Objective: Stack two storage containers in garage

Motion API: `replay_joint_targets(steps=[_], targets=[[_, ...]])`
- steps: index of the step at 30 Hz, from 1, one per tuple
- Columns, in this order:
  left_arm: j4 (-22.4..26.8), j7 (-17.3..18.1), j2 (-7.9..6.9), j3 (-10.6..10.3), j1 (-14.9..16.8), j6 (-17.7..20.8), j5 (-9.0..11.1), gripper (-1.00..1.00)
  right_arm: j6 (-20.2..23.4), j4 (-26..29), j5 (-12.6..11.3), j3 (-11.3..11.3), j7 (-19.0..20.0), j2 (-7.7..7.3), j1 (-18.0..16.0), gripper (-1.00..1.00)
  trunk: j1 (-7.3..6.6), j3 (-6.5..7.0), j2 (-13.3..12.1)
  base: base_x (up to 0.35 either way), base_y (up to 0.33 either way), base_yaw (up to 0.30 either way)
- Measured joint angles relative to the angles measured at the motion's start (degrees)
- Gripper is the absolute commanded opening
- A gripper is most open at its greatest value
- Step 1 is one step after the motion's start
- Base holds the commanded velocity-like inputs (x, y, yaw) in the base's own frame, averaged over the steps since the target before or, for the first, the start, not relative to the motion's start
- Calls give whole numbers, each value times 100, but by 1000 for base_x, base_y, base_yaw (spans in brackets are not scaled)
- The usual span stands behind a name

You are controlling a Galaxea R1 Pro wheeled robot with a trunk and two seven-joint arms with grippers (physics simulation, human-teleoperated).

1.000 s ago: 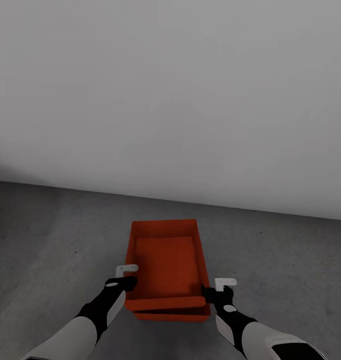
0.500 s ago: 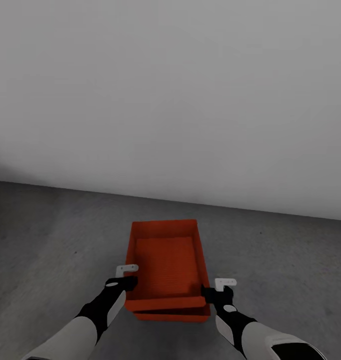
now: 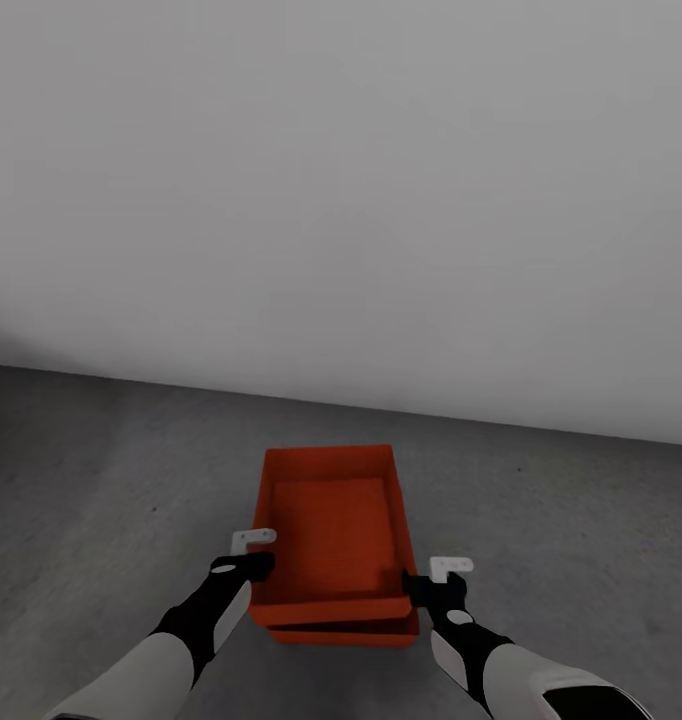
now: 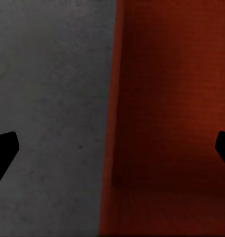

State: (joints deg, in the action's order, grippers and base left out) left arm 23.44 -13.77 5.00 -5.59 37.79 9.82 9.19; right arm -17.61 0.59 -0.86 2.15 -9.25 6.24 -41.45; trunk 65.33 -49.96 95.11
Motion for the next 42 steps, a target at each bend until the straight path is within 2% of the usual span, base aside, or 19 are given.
replay_joint_targets(steps=[12, 18, 24, 31, 42], targets=[[0, 0, -11, 7, 0, -13, -3, 100, -6, 0, -2, 0, 0, 5, -1, 100, -264, 215, -481, 0, 0, 0], [-13, -8, -19, 11, 0, -158, 3, 100, -4, 0, -15, 0, -40, 17, 0, 100, -395, 323, -722, 0, 0, 0], [-23, -8, -20, 95, 0, -191, 40, 100, 0, 0, -15, 0, -58, 25, 0, 100, -527, 431, -963, 0, 0, 0], [-27, -2, -21, 135, 0, -194, 60, 100, 17, 0, -25, 6, -43, -30, -7, 100, -681, 557, -1244, 0, 0, 0], [-27, -4, -15, 138, 0, -195, 61, 100, -13, 0, -27, 2, -45, -37, -3, 100, -923, 754, -1685, 0, 0, 0]])
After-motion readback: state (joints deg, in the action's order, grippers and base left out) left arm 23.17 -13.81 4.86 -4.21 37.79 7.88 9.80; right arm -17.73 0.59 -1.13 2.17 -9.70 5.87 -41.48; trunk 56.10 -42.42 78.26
